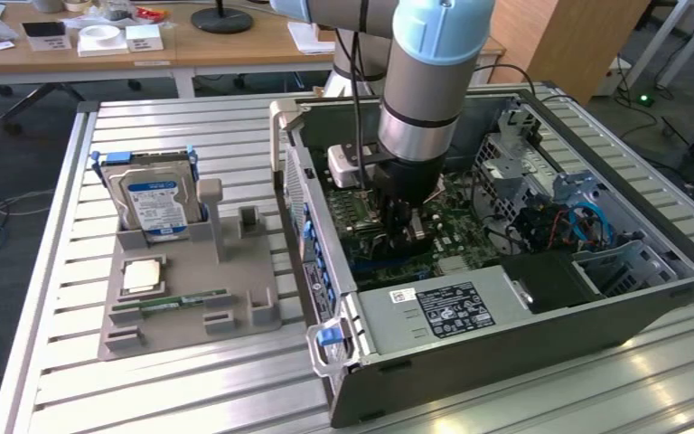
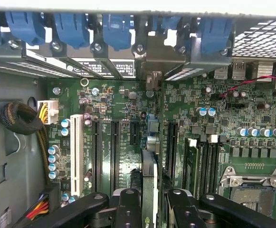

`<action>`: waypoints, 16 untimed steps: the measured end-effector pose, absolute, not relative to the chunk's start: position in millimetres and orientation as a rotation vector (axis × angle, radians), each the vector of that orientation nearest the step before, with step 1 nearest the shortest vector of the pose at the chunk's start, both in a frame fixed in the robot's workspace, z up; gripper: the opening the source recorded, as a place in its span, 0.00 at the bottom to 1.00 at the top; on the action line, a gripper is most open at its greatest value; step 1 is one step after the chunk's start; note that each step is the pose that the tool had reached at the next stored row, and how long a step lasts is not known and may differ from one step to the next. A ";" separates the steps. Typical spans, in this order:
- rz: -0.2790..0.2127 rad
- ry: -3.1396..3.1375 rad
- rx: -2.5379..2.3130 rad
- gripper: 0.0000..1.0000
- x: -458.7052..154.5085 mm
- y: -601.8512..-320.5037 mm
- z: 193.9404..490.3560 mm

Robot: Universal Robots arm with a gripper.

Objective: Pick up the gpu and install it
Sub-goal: 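Insert the gpu into the slot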

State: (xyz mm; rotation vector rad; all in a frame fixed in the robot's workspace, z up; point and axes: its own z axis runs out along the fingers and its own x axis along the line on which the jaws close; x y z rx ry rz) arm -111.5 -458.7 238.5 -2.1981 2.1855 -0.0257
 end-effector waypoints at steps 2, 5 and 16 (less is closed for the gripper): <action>-0.026 2.185 -2.198 0.26 -111.5 -458.6 237.6; -0.026 2.185 -2.198 0.26 -111.5 -458.7 237.4; -0.026 2.185 -2.199 0.26 -111.7 -458.9 237.0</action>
